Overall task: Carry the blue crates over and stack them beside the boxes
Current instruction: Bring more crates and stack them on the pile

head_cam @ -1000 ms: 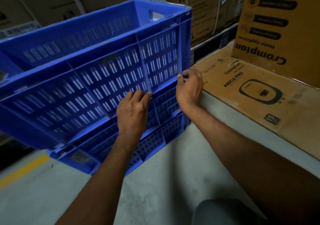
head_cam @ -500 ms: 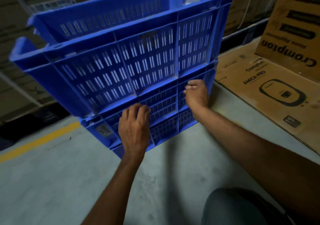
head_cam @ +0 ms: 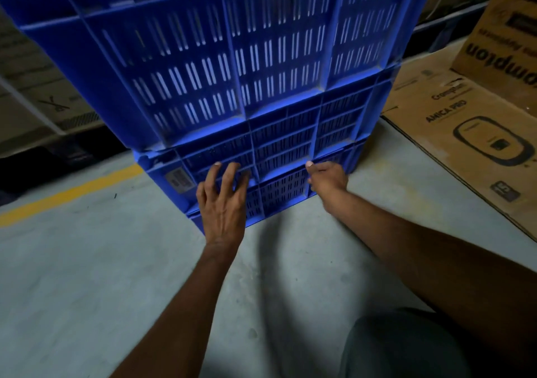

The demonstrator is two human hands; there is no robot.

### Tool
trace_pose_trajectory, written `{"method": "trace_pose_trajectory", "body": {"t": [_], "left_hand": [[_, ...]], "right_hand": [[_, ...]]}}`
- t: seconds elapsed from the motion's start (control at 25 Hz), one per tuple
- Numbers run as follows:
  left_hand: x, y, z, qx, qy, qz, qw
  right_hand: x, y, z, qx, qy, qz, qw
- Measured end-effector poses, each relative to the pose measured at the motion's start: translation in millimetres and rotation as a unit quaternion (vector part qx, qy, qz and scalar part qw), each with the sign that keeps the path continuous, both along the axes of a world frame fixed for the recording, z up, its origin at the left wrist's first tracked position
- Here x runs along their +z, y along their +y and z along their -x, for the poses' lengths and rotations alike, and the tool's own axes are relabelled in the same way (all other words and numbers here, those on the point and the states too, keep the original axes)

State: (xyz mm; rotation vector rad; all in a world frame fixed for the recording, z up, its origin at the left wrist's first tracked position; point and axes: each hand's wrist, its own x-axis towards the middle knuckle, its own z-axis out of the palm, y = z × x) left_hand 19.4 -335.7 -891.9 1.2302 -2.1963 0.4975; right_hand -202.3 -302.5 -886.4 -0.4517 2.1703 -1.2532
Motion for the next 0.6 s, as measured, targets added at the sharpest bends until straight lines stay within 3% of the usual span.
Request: {"method": "trace_pose_trajectory", "body": {"t": [0.16,0.32,0.48,0.6], "left_hand": [[-14.2,-0.7,4.4,-0.011,-0.009,-0.014,1.000],[-28.0,1.8,6.1,0.029,0.016,-0.087,0.996],[-22.7,-4.9,4.2,0.017,0.007,-0.092,0.996],[-20.5,-5.8,5.5,0.008,-0.007,-0.091,0.996]], "right_hand": [[-30.4,-17.7,5.2,-0.119,-0.132,0.099,0.979],[-5.1,-22.8,14.3,-0.147,-0.137,0.105,0.974],[5.8,-26.1,19.8,-0.147,-0.241,0.127,0.951],[10.0,-33.9,18.9,-0.208,-0.217,0.106,0.948]]}}
